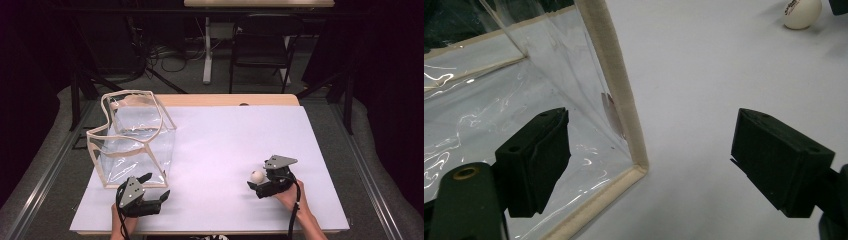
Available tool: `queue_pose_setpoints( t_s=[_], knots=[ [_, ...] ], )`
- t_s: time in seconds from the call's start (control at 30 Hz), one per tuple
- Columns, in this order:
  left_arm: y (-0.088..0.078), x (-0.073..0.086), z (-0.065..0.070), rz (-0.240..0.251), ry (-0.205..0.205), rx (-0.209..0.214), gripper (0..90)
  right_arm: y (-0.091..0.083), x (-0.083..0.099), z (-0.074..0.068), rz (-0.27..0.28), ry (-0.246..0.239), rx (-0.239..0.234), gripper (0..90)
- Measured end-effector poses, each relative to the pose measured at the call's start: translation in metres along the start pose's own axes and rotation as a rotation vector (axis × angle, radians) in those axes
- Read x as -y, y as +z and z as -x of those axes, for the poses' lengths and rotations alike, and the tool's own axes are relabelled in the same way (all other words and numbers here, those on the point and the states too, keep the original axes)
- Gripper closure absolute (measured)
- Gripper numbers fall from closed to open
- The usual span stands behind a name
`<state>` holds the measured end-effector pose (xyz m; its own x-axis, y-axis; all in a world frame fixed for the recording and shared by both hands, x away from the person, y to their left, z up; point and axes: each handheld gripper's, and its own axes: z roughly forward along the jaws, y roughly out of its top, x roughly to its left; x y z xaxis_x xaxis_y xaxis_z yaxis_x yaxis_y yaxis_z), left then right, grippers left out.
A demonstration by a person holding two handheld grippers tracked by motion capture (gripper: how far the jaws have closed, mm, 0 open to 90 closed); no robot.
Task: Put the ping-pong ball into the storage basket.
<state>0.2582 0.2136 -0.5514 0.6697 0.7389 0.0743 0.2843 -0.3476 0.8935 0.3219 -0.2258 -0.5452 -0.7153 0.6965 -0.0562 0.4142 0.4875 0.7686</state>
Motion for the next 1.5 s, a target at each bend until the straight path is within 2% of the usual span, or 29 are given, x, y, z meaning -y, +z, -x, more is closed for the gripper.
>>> queue_pose_setpoints(
  t_s=[0.1,0.27,0.37,0.4,0.53,0.67,0.8,1.03,1.2,1.5],
  knots=[
    [0.000,0.000,-0.001,0.002,-0.001,-0.002,16.0,0.001,0.002,0.000,-0.015,-0.001,-0.004,2.0],
    [0.000,0.000,-0.001,0.002,0.000,-0.001,16.0,0.004,0.004,-0.002,-0.035,-0.006,-0.006,14.9],
    [0.000,0.000,0.000,0.001,0.000,0.000,16.0,0.005,0.004,-0.003,-0.041,-0.014,-0.008,18.8],
    [0.000,0.000,0.000,0.001,-0.001,0.001,16.0,0.007,0.005,-0.005,-0.055,-0.018,-0.004,24.3],
    [0.000,0.000,-0.001,0.002,-0.002,-0.001,16.0,0.009,0.006,-0.006,-0.077,-0.028,0.004,30.8],
    [0.001,0.000,-0.001,-0.001,-0.002,-0.001,16.0,0.008,0.006,-0.006,-0.064,-0.028,0.011,36.8],
    [0.001,0.000,-0.001,-0.003,0.000,0.001,16.0,0.008,0.006,-0.005,-0.072,-0.022,0.019,38.8],
    [0.002,0.000,0.000,-0.004,-0.002,0.002,16.0,0.010,0.008,-0.003,-0.088,-0.010,0.035,48.8],
    [0.002,0.000,0.000,-0.006,-0.003,0.003,16.0,0.009,0.008,-0.003,-0.088,-0.012,0.040,50.3],
    [0.001,0.000,0.000,-0.005,0.001,0.004,16.0,0.000,0.002,-0.004,-0.020,-0.011,0.051,50.5]
  ],
)
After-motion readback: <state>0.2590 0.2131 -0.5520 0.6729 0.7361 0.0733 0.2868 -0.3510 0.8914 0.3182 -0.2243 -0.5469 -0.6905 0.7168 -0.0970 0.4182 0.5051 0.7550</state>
